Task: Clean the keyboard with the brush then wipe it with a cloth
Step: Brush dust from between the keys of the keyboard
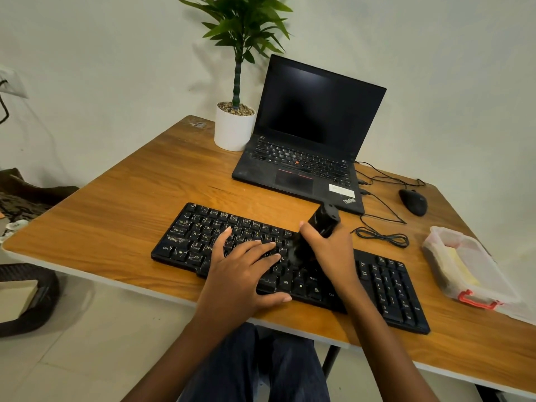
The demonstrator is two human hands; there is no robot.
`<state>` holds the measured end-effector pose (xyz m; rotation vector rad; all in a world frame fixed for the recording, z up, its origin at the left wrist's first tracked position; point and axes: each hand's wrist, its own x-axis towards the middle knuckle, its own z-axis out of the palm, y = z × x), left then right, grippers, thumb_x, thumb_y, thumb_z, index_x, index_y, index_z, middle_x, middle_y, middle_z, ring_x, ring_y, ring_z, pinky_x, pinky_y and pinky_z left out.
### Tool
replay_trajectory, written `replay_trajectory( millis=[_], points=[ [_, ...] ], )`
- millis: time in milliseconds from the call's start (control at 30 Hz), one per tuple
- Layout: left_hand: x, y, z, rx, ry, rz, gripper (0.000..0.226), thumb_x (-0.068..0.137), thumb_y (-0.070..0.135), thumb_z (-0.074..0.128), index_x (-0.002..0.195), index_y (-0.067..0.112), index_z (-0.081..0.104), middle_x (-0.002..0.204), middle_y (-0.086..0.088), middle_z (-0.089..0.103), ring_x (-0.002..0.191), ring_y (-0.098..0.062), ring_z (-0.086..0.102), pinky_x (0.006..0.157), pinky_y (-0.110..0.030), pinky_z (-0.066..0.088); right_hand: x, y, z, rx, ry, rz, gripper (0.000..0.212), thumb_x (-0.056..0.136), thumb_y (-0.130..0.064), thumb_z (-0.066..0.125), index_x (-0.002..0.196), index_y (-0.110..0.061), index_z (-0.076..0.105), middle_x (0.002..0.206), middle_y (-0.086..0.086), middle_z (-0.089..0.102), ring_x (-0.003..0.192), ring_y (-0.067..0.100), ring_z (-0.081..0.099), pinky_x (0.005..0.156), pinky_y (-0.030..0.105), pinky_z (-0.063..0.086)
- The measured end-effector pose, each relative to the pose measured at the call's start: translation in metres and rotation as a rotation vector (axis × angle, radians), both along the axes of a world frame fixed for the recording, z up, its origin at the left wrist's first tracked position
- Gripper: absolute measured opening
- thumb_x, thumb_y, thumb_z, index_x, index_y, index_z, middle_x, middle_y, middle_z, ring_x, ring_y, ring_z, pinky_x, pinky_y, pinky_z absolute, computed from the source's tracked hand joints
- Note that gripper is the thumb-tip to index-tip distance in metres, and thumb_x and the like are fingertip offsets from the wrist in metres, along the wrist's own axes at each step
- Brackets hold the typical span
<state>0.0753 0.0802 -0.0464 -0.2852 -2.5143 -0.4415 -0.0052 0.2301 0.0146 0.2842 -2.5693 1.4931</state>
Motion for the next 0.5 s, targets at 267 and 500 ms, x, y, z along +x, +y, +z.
replay_trajectory(
  millis=[267,500],
  points=[
    [0.0,0.0,0.0,-0.003,0.003,-0.002,0.066,0.074,0.075,0.044,0.106,0.024,0.07,0.119,0.007,0.065,0.111,-0.013,0.06,0.11,-0.053,0.016,-0.004,-0.001,0.013,-0.018,-0.171,0.057,0.014,0.083,-0.026,0.064,0.081,-0.015,0.057,0.078,0.004,0.066,0.065,0.01,0.066,0.052,0.027,0.053],
    [0.0,-0.001,-0.001,-0.004,0.003,-0.004,0.066,0.074,0.075,0.045,0.107,0.025,0.07,0.12,0.008,0.065,0.111,-0.012,0.06,0.11,-0.053,0.017,-0.037,-0.019,0.009,0.025,0.055,-0.007,0.024,0.083,-0.029,0.066,0.09,-0.01,0.054,0.074,-0.007,0.058,0.065,0.001,0.054,0.054,0.007,0.041]
  ],
)
